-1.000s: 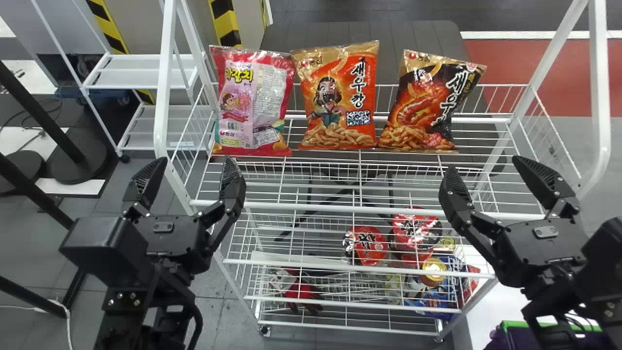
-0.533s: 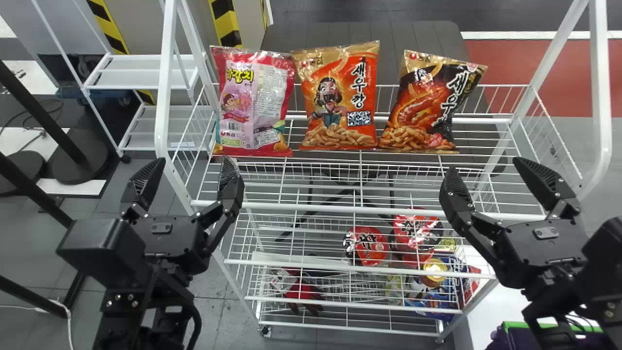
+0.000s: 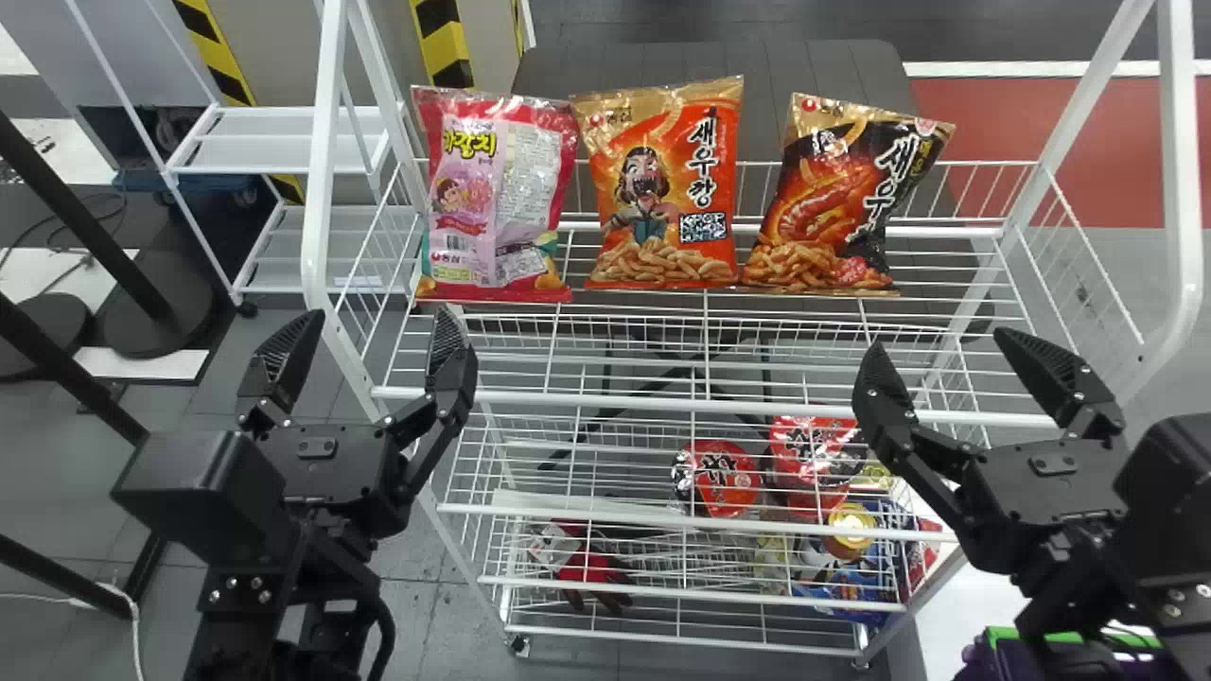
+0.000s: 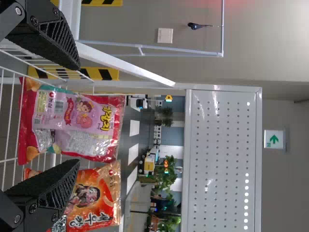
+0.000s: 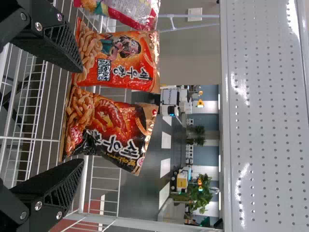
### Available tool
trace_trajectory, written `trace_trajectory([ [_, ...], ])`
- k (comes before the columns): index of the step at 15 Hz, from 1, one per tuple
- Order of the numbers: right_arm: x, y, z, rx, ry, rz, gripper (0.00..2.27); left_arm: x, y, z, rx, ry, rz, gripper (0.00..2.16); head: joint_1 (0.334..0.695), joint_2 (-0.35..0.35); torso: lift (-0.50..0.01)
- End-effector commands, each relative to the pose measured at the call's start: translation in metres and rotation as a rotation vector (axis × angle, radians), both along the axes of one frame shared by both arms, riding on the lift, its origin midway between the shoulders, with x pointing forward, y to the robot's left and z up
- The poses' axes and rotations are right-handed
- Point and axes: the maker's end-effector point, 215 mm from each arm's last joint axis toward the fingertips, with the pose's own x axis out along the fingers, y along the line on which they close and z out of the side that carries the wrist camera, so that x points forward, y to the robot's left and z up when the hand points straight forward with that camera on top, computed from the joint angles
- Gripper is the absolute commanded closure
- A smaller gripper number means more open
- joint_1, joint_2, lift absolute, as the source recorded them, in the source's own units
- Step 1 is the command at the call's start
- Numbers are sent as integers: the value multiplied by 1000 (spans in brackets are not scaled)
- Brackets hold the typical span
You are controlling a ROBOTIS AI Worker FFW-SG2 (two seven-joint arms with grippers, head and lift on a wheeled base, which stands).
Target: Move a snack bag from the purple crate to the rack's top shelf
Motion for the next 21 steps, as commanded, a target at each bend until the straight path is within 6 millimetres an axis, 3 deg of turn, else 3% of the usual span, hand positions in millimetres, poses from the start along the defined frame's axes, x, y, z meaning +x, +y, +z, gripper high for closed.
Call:
trace_trajectory([
  [1,-1,2,4,-3,-12,5,178,1,0,-2,-6,4,0,144,695,73,-23],
  [21,-6,-3,-2,-12,-3,19,178,-2,0,-5,-9,4,1,144,695,71,-103],
])
